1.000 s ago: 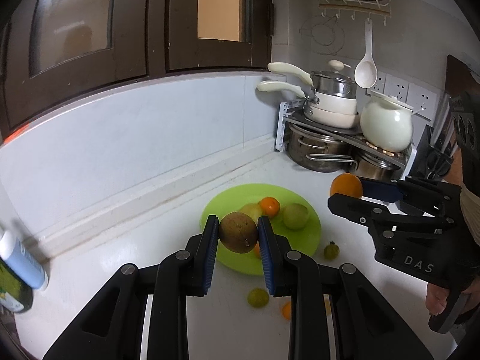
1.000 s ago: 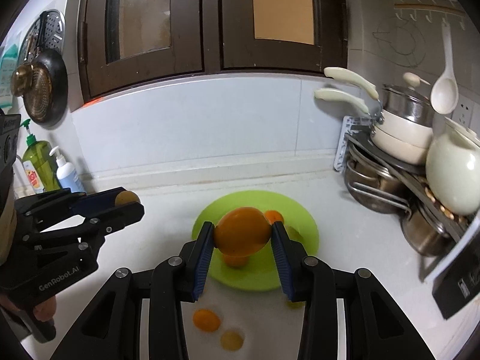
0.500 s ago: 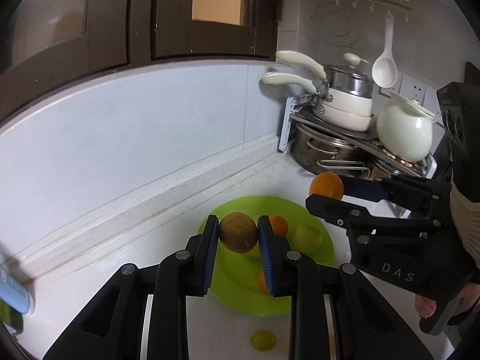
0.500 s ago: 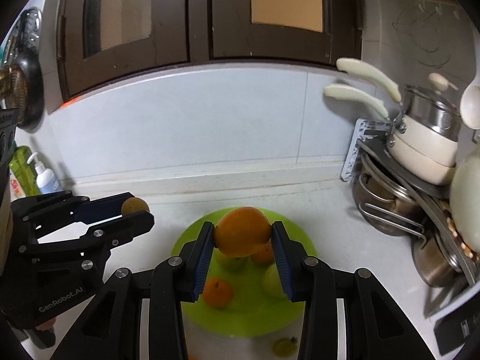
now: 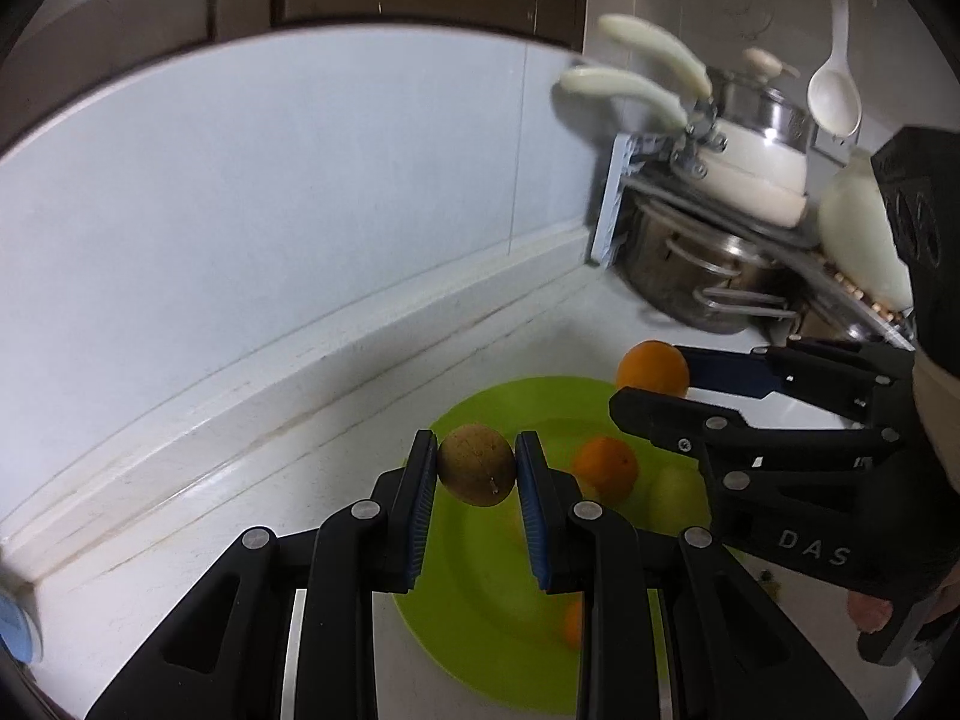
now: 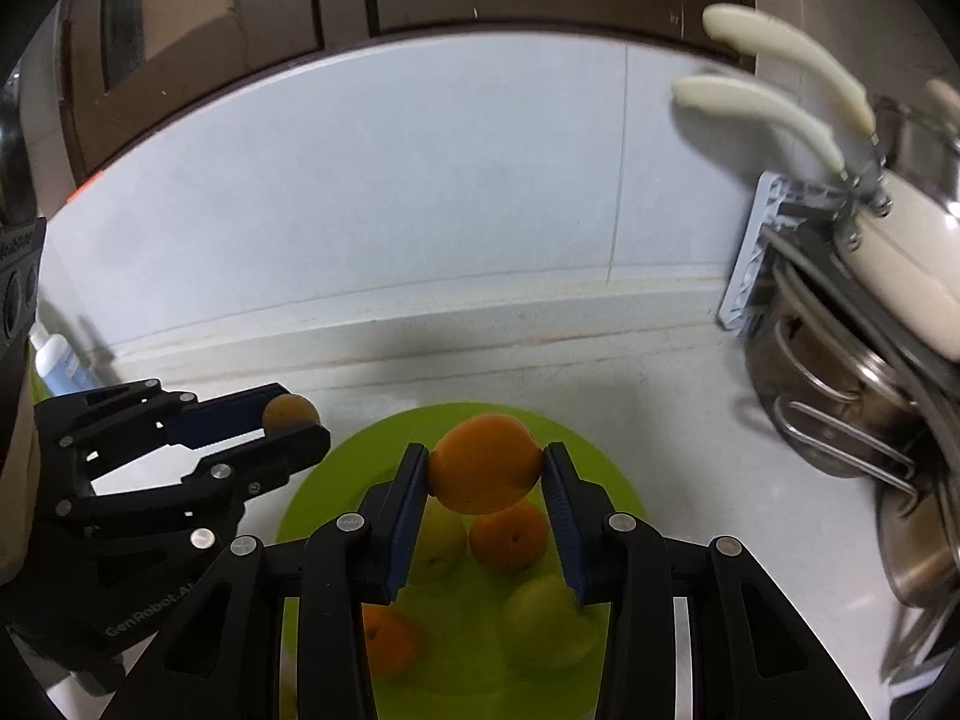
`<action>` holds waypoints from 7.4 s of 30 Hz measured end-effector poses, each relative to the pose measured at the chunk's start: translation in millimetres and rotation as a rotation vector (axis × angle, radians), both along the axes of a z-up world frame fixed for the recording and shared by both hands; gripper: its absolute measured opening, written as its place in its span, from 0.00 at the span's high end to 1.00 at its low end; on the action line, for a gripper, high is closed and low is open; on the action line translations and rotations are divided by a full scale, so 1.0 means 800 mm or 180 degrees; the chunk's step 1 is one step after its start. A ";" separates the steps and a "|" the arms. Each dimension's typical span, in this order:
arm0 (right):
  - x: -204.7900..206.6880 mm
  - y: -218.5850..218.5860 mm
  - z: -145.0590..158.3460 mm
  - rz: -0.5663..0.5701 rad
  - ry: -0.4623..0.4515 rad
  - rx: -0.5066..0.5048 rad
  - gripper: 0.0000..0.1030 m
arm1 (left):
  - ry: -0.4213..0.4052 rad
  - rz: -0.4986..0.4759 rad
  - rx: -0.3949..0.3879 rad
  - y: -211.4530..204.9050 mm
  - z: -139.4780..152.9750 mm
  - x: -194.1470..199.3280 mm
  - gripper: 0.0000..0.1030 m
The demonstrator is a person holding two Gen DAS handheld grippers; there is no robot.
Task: Organize fruits
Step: 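Open the left tool onto the plate while the right tool releases the orange there, then move both open tools back toward the loose fruits on the counter, then grasp a green lime with the left tool while the right tool grasps a kiwi, then carry the lime with the left tool while the right tool carries the kiwi over the plate, then open the left tool onto the plate while the right tool releases the kiwi there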
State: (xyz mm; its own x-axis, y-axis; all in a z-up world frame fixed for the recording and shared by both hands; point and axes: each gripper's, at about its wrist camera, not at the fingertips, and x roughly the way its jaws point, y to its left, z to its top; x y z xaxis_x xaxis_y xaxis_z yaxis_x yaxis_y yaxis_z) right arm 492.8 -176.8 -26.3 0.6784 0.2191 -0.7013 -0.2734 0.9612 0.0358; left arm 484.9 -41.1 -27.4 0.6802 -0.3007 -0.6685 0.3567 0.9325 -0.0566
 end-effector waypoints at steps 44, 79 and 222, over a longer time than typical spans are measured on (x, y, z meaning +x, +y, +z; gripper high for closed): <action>-0.082 0.000 0.043 -0.0118 -0.0365 -0.0069 0.49 | -0.0350 0.0001 -0.0076 0.026 0.056 -0.079 0.44; -0.277 0.025 0.056 -0.0578 -0.0459 0.0000 0.49 | -0.0644 -0.0446 0.0048 0.058 0.075 -0.233 0.33; -0.097 -0.008 -0.033 -0.0070 0.0066 0.0149 0.70 | 0.0059 -0.0385 0.0345 -0.014 -0.024 -0.083 0.58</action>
